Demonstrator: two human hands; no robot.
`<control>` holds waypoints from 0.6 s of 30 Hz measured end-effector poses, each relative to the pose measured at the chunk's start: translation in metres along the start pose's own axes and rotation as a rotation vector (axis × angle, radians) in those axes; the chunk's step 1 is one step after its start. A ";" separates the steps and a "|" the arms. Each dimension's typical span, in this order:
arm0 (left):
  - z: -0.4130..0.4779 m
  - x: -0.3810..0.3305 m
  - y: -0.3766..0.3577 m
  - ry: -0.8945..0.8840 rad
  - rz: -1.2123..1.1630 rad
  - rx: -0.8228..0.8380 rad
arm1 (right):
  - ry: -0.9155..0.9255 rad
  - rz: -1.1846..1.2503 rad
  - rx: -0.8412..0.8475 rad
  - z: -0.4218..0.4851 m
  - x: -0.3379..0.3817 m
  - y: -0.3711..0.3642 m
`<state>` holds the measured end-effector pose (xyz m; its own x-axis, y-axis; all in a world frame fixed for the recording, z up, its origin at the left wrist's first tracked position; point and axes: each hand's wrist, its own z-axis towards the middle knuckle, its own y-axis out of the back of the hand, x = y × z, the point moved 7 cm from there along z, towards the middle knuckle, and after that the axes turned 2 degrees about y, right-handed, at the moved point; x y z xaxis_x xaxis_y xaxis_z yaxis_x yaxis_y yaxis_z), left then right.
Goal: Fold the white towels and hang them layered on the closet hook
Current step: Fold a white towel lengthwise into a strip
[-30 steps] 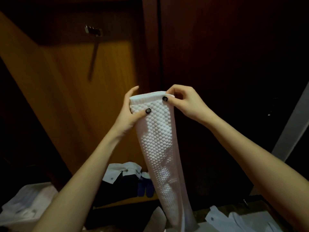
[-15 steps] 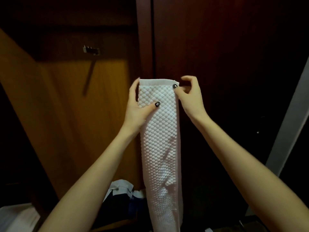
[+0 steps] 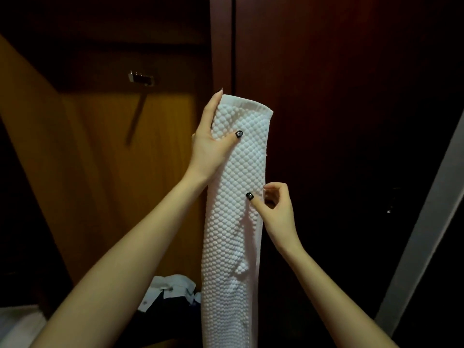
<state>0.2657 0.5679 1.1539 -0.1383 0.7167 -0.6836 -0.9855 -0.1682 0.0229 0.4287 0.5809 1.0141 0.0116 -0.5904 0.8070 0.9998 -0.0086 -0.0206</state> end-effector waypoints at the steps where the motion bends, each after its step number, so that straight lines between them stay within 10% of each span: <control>1: 0.000 0.000 0.001 0.004 0.001 -0.010 | -0.034 -0.021 0.032 0.001 -0.004 -0.003; 18: 0.027 -0.028 0.031 0.019 -0.060 -0.050 | -0.047 0.219 0.023 0.009 0.000 -0.014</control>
<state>0.2367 0.5608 1.1936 -0.0763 0.7135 -0.6965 -0.9857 -0.1593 -0.0552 0.4148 0.5883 1.0194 0.2291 -0.5378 0.8114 0.9734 0.1348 -0.1854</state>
